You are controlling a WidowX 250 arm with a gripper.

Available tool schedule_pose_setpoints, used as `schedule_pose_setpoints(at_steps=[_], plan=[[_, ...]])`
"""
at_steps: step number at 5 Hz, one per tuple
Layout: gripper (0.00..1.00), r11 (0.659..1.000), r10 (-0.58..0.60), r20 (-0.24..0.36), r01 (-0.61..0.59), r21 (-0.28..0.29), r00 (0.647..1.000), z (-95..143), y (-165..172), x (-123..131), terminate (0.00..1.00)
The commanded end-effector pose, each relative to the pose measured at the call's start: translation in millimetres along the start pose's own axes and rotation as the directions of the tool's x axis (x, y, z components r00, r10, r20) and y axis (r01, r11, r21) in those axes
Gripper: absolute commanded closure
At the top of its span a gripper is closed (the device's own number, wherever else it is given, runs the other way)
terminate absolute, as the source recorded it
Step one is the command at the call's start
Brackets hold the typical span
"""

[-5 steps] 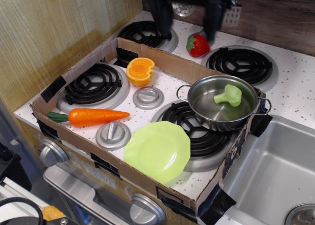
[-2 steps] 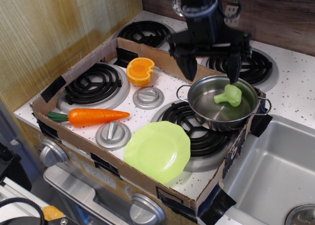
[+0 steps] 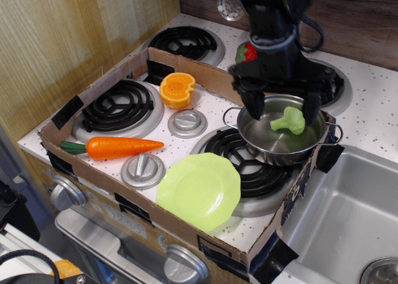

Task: Take broccoli out of pan

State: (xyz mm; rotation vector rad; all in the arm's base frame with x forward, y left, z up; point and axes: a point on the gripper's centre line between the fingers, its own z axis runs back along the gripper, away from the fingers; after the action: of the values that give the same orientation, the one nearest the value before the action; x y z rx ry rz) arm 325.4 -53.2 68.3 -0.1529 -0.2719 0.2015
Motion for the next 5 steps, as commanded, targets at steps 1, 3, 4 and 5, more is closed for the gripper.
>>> schedule_pose_setpoints(at_steps=[1,3,4,5], plan=[[0.0,0.999,-0.021,0.054,0.022,-0.023,0.998,-7,-6,13,0.0],[0.0,0.998,-0.054,0.073,0.055,-0.005,0.996,-17,-4,19,0.0],[0.0,0.996,-0.086,0.092,0.086,0.006,0.992,-26,-4,24,0.0],[0.0,0.994,-0.112,0.091,0.113,0.001,0.99,-31,-5,28,0.0]])
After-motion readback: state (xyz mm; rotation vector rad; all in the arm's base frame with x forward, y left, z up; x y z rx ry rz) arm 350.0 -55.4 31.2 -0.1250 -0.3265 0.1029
